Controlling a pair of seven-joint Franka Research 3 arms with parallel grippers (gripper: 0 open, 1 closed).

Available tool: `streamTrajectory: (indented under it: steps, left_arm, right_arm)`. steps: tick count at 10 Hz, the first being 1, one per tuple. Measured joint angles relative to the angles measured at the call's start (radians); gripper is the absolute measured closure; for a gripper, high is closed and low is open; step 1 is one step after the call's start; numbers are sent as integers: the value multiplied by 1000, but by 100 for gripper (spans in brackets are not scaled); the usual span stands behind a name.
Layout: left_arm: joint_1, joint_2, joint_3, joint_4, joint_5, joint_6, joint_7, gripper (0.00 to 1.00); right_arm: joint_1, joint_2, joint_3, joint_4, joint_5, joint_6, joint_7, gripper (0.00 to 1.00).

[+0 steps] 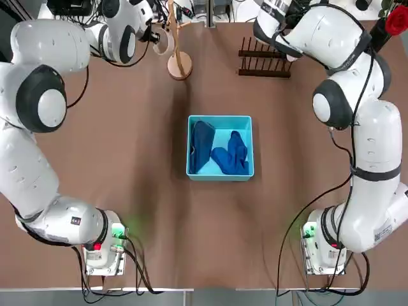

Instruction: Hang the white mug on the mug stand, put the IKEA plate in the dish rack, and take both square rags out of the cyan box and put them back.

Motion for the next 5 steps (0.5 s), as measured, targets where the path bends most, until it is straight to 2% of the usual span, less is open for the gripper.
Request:
streamTrajectory:
  steps: [2, 5]
  left_arm:
    - [0, 3, -2, 14, 0, 0, 0, 84]
    - [3, 9, -2, 29, 0, 0, 0, 37]
  right_arm:
    - [2, 13, 1, 0, 0, 2, 14, 97]
    - [4, 23, 1, 0, 0, 2, 39, 97]
